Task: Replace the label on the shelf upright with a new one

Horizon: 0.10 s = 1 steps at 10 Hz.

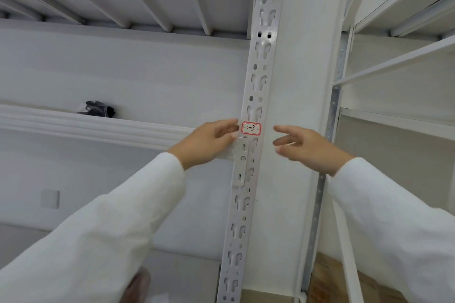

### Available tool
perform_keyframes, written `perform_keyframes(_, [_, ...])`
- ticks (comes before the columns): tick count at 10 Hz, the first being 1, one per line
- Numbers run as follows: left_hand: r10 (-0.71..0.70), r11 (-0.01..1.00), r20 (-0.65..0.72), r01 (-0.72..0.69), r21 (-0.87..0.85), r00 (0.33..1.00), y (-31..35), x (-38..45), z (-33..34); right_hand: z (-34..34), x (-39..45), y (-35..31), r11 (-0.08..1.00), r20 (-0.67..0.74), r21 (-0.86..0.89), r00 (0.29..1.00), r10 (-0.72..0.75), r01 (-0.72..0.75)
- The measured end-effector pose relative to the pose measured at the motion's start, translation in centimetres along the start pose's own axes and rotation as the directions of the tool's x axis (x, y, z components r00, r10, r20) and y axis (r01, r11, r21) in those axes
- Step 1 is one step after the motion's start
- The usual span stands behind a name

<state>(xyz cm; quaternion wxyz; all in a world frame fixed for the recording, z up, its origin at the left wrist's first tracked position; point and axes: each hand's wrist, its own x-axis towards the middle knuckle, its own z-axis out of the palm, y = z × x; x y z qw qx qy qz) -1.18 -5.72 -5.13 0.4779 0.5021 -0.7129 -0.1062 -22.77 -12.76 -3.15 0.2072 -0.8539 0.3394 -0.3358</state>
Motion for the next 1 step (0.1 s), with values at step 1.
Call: perform_keyframes(1, [0.012,0.898,-0.332,-0.157,-0.412,0.943,1.20,-5.02,-0.51,-0.75,-3.61,-1.02,0.899,-0.362,0.371,0.928,-0.090,0.232])
